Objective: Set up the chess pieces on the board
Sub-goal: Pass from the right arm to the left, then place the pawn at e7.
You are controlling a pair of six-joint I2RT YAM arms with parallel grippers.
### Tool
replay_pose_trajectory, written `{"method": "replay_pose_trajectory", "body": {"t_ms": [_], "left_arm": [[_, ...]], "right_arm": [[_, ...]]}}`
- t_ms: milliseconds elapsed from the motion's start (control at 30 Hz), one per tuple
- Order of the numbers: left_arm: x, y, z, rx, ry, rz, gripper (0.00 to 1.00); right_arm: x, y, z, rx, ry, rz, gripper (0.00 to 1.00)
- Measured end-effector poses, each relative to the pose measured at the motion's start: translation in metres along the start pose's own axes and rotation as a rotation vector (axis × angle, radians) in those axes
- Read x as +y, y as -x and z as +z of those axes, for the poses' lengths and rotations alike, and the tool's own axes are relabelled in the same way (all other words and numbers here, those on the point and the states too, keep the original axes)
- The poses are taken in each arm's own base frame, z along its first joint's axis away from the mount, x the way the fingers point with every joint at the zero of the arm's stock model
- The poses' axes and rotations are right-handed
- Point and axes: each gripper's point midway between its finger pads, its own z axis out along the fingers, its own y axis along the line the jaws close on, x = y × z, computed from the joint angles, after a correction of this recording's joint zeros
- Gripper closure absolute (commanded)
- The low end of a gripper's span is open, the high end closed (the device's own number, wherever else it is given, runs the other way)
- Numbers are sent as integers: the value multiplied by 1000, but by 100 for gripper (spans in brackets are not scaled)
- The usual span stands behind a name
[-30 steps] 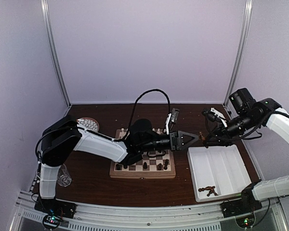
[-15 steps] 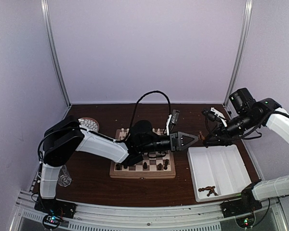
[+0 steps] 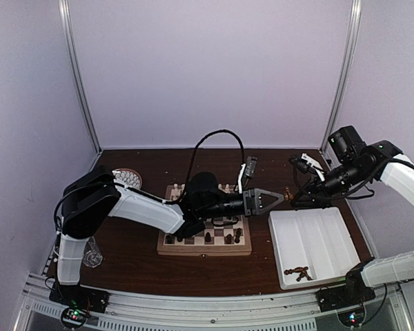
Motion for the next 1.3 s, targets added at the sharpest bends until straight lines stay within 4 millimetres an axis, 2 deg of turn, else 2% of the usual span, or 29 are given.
{"method": "replay_pose_trajectory", "body": {"t_ms": [167, 267, 333, 433, 567, 667, 767, 933, 1000, 1133, 1300], "left_arm": [[13, -5, -3, 32, 55, -28, 95], [27, -11, -16, 104, 158, -54, 95], [33, -10, -28, 167, 243, -50, 95], [34, 5, -42, 286, 400, 6, 94], [19, 40, -57, 441, 591, 150, 94], [14, 47, -83, 585, 733, 232, 93], [29, 30, -120, 761, 867, 244, 93], [72, -22, -195, 1107, 1073, 142, 94], [82, -35, -215, 1197, 1122, 105, 94], [87, -46, -237, 1284, 1167, 62, 94], [88, -45, -240, 1289, 1169, 56, 93]], "right_arm": [[-10, -4, -1, 13, -45, 9, 98], [-18, -11, 1, 31, -76, 11, 98], [-26, -23, 6, 60, -100, 8, 98], [-36, -44, 16, 114, -130, 12, 98], [-46, -69, 27, 174, -157, 14, 98], [-49, -73, 29, 186, -172, 8, 98], [-53, -70, 29, 174, -187, -4, 97], [-54, -69, 29, 172, -188, -9, 97], [-54, -69, 29, 172, -188, -9, 97], [-54, -69, 30, 172, -188, -9, 97], [-54, -69, 30, 171, -189, -10, 97]]}}
